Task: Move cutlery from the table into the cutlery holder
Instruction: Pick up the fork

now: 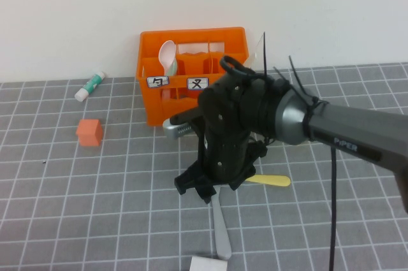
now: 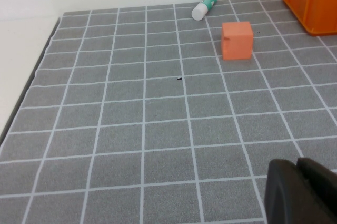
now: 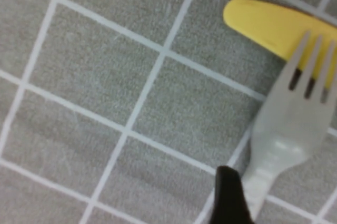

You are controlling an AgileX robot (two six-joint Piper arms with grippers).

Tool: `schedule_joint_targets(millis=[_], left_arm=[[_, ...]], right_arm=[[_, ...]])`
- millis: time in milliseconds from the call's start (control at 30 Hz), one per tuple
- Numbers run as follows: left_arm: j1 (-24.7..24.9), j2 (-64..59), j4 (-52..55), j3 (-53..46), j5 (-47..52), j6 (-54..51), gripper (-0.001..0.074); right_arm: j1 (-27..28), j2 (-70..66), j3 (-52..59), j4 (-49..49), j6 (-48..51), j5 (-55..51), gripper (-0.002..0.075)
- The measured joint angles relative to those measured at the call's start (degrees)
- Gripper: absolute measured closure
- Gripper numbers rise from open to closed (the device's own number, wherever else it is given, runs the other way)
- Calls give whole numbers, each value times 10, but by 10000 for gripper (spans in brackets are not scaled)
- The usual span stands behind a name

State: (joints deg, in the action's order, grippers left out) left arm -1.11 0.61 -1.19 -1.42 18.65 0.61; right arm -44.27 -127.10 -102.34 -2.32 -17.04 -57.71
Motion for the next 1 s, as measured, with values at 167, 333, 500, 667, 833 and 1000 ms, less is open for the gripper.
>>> schedule_joint_targets(millis=[167, 333, 500, 667, 833, 1000], left_arm=[[0, 0, 0, 0, 0, 0, 736], [0, 0, 0, 0, 0, 0, 736], [0, 0, 0, 0, 0, 0, 736], [0, 0, 0, 0, 0, 0, 736], [0, 0, 0, 0, 0, 0, 736], [0, 0, 0, 0, 0, 0, 736]], right_arm=[[0, -15, 0, 1, 2, 3, 295], [-1, -30, -4, 1, 4, 1, 306], [-8, -36, -9, -15, 9, -12, 406], [-13, -36, -11, -18, 14, -16, 596], [-14, -34, -11, -5, 66, -21, 610], [-36, -2, -1, -28, 102, -30, 610]])
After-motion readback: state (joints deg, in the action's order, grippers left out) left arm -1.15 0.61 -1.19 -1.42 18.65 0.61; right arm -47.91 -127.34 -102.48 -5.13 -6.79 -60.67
